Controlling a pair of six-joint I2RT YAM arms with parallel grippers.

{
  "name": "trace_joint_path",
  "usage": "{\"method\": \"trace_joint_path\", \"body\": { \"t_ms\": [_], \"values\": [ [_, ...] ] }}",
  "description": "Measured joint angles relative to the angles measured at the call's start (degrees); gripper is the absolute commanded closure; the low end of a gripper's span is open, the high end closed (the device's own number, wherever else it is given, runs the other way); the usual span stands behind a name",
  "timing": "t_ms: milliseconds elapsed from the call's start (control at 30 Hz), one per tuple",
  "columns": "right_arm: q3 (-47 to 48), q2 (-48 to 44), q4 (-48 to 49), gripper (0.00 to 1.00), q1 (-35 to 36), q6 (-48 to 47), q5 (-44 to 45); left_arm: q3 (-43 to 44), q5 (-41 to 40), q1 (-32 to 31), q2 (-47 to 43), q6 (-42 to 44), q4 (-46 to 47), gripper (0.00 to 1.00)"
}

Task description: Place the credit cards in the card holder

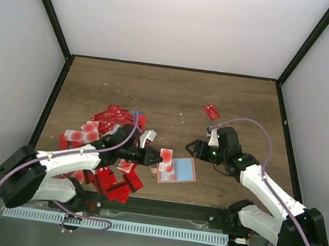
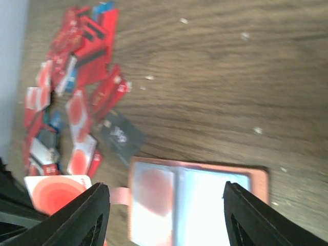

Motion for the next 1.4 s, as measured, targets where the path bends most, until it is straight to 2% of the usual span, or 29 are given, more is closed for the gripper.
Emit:
{"method": "trace_joint_path", "body": {
  "t_ms": [233, 533, 1000, 1400],
  "values": [
    [-4.3, 2.9, -1.0, 0.35, 0.0, 2.1, 4.7, 0.8, 3.0, -0.4, 9.5, -2.8, 3.9, 0.96],
    [-6.9, 8.2, 2.3, 0.35, 0.0, 3.5, 3.8, 3.5, 6.9, -1.4, 21.2, -3.8, 4.3, 0.96],
    [-8.6, 10.9, 6.3, 0.36, -0.4, 3.5, 1.4, 6.7, 8.9, -2.3, 26.3, -6.4, 5.3, 0.96],
    [-9.3, 11.9, 9.4, 0.38, -0.5, 3.5, -0.6, 6.8, 8.9, -2.3, 26.2, -8.8, 5.7, 0.96]
  ]
}}
